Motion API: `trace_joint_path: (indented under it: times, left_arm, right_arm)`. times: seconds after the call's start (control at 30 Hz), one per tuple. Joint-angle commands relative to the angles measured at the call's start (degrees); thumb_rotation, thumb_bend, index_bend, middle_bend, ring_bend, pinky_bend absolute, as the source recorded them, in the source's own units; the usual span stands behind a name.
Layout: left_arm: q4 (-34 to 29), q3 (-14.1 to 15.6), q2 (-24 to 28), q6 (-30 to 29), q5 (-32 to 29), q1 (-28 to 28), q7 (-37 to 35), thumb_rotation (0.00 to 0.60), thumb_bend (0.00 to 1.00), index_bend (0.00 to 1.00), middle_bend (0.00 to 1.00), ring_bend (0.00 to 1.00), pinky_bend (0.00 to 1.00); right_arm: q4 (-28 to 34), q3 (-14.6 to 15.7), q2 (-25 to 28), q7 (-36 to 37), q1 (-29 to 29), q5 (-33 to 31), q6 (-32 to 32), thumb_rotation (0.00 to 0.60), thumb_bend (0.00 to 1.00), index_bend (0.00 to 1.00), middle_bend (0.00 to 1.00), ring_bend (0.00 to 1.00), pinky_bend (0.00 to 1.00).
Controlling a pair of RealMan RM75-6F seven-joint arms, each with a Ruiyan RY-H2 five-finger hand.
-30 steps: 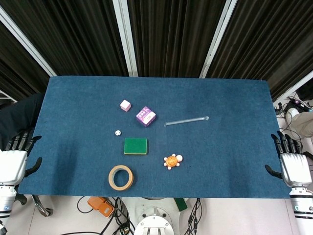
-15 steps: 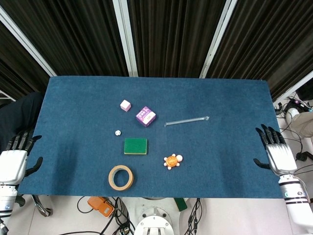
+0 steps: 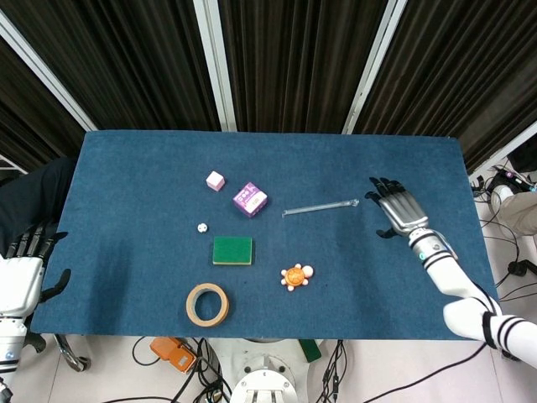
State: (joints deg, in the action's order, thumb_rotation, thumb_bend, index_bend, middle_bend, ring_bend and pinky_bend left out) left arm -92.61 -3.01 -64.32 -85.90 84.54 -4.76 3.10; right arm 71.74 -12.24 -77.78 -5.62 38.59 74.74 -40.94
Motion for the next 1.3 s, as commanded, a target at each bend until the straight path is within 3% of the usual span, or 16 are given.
trace_joint_path:
  times: [0.03, 0.47, 1.03, 1.3]
  left_arm:
    - [0.0, -0.1, 0.1, 0.1, -0.1, 0.0, -0.2, 0.6, 0.37, 0.19, 0.01, 0.0, 0.12]
    - [-0.2, 0.7, 1.1, 2.1, 0.1, -0.6, -1.4, 0.6, 0.37, 0.19, 0.0, 0.0, 0.12]
    - [-0.9, 0.6, 1.4, 2.7, -0.8, -0.6, -1.9, 0.6, 0.38, 0.19, 0.0, 0.0, 0.12]
    - [-1.2, 0.6, 1.6, 3.2, -1.3, -0.7, -1.9, 0.6, 0.38, 0.19, 0.0, 0.0, 0.12]
  right_arm:
    - [-8.1, -1.2, -6.8, 1.5, 5.9, -1.8, 6.4, 0.6, 0.3, 0.32, 0.05, 0.07, 0.13]
    - [-20.7, -0.9, -17.5, 7.1, 15.0, -0.8, 12.7, 0.6, 0.31, 0.39, 0.05, 0.08, 0.13]
    - [-31.7, -0.2, -23.8, 12.4, 20.0, -0.5, 16.0, 0.6, 0.48, 0.53, 0.05, 0.11, 0.15]
    - [-34.3, 0.5, -25.3, 15.6, 21.3, 0.6, 16.9, 0.6, 0.49, 0.53, 0.05, 0.11, 0.15]
